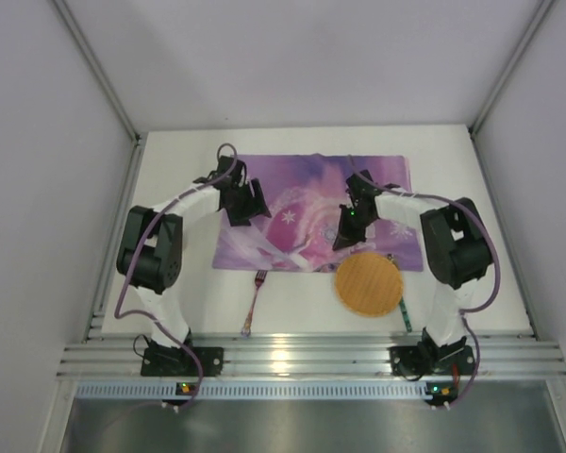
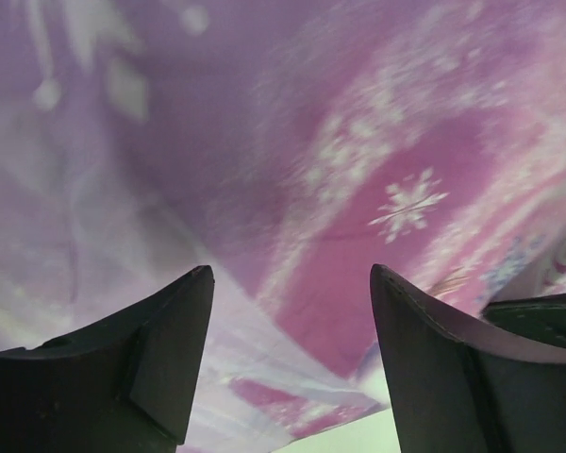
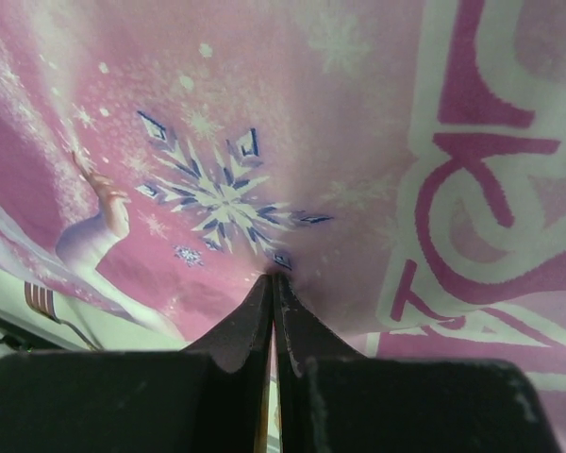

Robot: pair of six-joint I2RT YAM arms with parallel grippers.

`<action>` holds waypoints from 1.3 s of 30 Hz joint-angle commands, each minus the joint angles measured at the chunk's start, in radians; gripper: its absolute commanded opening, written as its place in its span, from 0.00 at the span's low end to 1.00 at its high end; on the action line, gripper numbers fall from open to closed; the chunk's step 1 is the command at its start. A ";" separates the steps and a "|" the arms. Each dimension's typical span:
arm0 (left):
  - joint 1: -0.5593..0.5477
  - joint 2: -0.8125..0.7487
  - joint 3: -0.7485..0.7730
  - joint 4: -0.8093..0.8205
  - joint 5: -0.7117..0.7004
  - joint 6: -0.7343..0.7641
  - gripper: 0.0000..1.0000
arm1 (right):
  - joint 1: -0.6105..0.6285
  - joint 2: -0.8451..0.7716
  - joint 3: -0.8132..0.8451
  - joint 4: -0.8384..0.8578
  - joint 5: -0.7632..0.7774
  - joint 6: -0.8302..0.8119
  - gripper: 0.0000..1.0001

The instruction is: Set the dinner table for one person

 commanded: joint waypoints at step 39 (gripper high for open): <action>0.005 0.071 0.041 -0.109 -0.079 0.162 0.77 | -0.073 -0.403 0.149 -0.345 0.269 -0.154 1.00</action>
